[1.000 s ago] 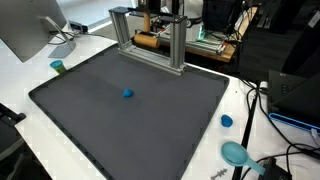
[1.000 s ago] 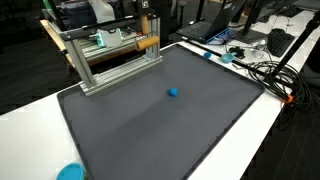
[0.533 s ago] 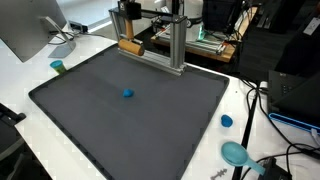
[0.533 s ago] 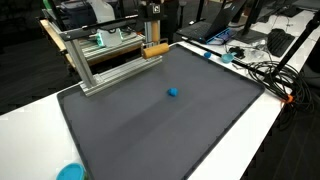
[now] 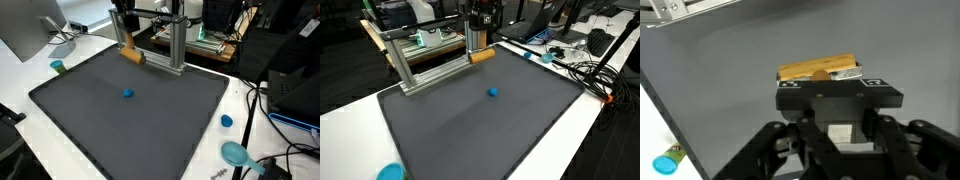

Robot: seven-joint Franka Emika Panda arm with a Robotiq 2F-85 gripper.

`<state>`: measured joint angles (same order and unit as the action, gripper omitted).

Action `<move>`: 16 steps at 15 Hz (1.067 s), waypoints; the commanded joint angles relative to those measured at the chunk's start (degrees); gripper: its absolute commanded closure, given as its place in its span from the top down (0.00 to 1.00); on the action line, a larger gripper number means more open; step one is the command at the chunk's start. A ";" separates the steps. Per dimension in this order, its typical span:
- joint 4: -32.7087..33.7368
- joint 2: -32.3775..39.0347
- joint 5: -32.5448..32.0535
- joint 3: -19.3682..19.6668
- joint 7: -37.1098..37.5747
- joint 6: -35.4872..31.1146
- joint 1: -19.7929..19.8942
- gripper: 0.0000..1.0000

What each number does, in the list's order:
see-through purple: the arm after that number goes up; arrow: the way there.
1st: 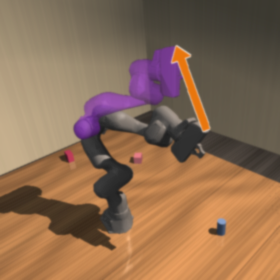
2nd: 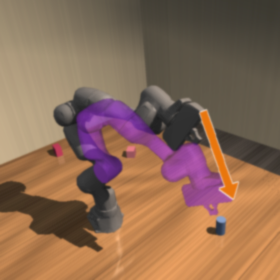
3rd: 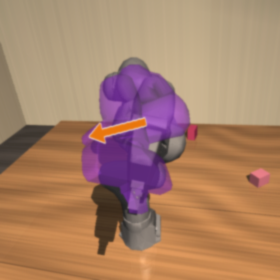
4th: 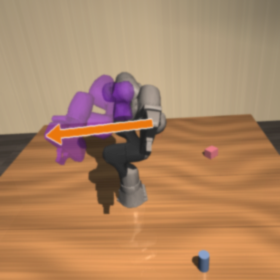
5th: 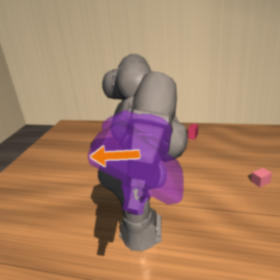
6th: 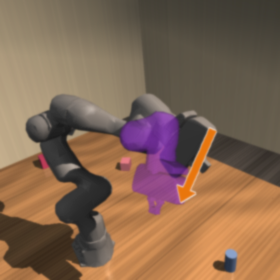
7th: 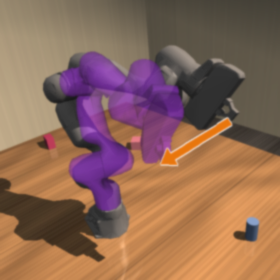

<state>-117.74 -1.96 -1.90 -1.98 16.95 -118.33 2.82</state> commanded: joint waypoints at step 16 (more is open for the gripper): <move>0.84 12.72 1.98 2.75 -0.31 -18.02 -2.06 0.22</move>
<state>-118.58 10.10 -0.71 -0.06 16.97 -136.05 1.31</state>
